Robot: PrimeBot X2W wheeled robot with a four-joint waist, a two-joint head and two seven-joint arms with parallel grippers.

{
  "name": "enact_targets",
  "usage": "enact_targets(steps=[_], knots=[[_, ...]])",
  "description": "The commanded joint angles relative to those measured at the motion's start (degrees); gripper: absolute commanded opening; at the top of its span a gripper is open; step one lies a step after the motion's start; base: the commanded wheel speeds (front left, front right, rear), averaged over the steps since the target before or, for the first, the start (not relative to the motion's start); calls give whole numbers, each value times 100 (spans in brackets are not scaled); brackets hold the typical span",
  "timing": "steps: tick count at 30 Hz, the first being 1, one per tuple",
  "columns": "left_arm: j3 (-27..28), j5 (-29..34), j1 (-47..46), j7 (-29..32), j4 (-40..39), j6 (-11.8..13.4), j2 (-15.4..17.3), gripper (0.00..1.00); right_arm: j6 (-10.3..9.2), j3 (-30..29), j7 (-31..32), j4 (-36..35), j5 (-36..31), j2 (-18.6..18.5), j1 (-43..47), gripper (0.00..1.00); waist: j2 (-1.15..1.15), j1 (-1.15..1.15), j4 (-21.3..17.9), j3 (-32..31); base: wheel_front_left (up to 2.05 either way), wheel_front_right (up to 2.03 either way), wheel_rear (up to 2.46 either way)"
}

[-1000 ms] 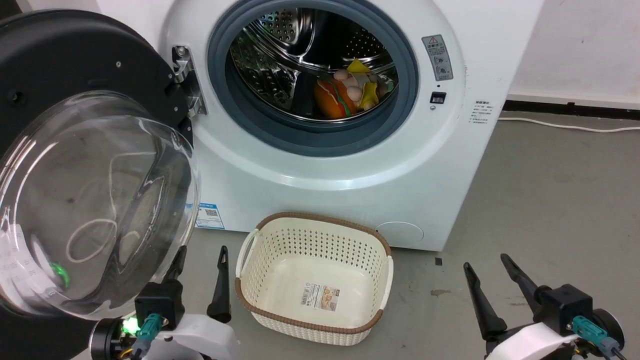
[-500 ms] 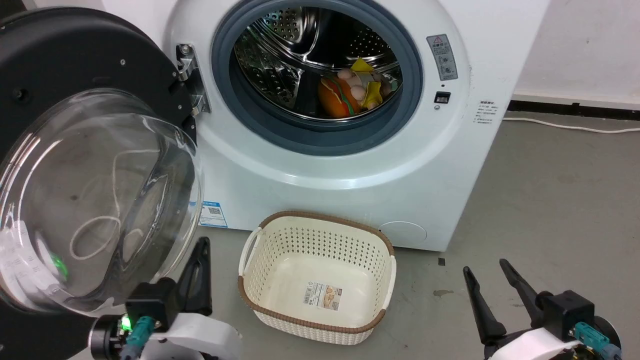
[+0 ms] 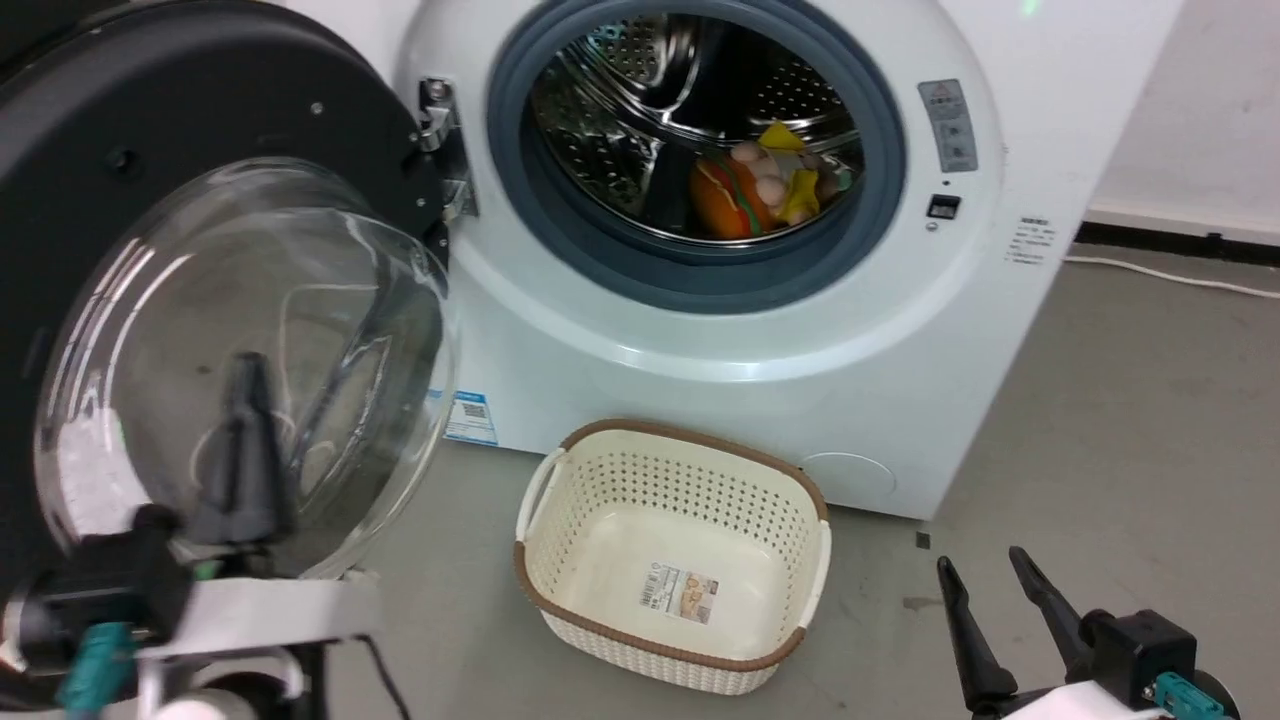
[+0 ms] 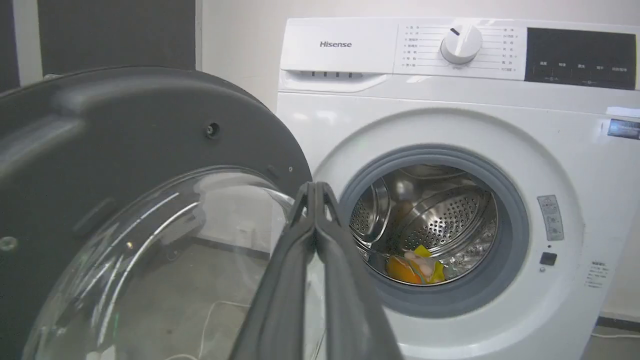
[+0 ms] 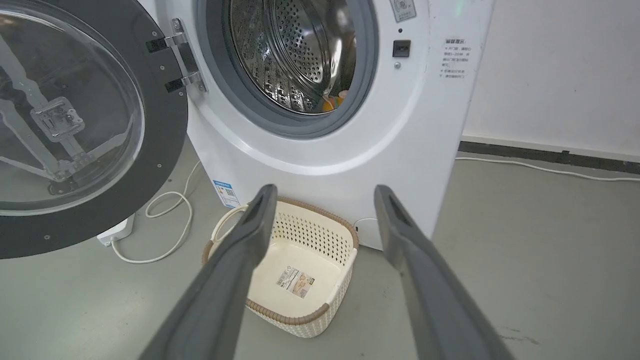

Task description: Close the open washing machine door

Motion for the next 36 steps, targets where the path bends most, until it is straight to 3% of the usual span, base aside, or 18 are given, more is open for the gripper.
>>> enact_targets(steps=[1,15,21,32,36], knots=[[162,-52,-87,-62,-127,-13,7,0,2,7,-58,36,65,2,76,100,0,0,91,-12,0,0,0],[2018,-340,-264,-217,-133,-150,259,0,3,-57,-213,172,219,3,168,100,0,0,685,71,0,0,0],[2696,-597,-404,-140,599,-119,683,0,3,-123,-258,160,218,3,102,100,0,0,907,348,0,0,0],[2735,-772,-714,726,1825,-332,1622,0,3,-308,-142,-115,43,4,-60,100,0,0,1069,1005,0,0,0],[2477,-842,-774,1219,2095,-528,2004,0,3,-345,-105,-218,22,4,-93,100,0,0,1126,1214,0,0,0]])
